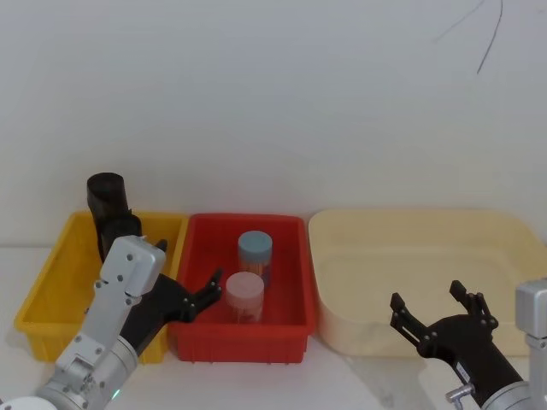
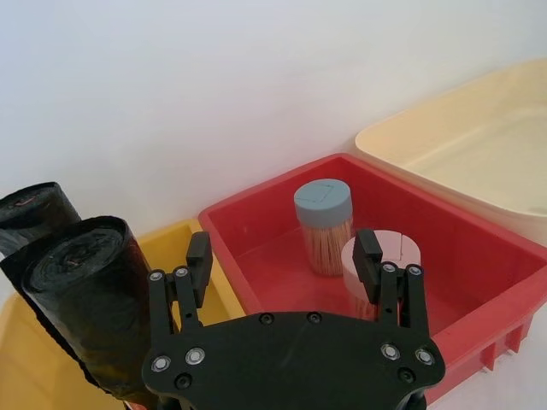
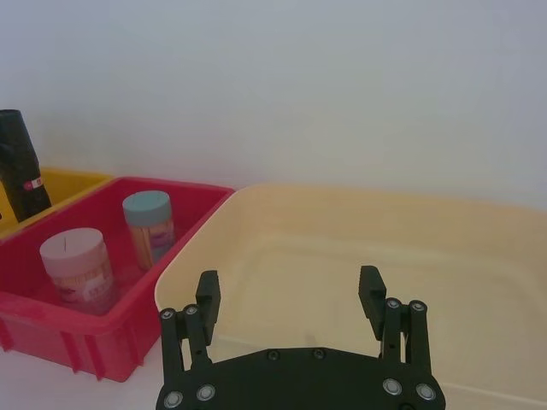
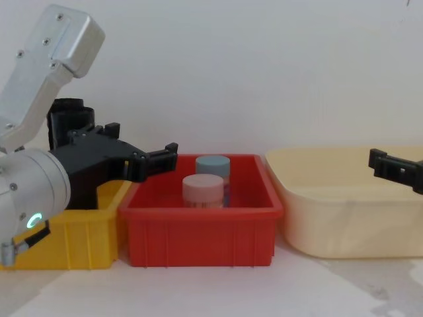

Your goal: Pick up the garbage bag with the one hand and transfer it to the other hand.

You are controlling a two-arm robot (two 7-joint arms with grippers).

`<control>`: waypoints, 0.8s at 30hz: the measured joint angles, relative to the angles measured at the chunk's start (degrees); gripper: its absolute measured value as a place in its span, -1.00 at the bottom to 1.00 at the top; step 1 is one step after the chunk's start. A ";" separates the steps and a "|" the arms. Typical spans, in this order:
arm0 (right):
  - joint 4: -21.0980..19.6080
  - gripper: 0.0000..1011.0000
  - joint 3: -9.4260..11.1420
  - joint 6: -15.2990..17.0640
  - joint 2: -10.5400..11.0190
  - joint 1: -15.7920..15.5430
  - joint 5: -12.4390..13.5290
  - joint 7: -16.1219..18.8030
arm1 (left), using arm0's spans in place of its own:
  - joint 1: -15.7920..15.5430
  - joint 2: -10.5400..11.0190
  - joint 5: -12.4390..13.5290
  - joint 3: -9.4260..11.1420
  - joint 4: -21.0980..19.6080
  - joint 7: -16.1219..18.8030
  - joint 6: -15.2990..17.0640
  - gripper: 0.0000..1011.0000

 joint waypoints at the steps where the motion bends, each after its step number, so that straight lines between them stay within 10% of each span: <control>1: 0.00 0.98 0.00 0.00 0.00 0.00 0.00 0.00 | 0.00 0.00 0.00 0.00 0.00 0.00 0.00 0.98; 24: 0.00 0.98 0.00 0.00 0.00 0.00 0.00 0.00 | 0.00 0.00 0.00 0.00 0.00 0.00 0.00 0.98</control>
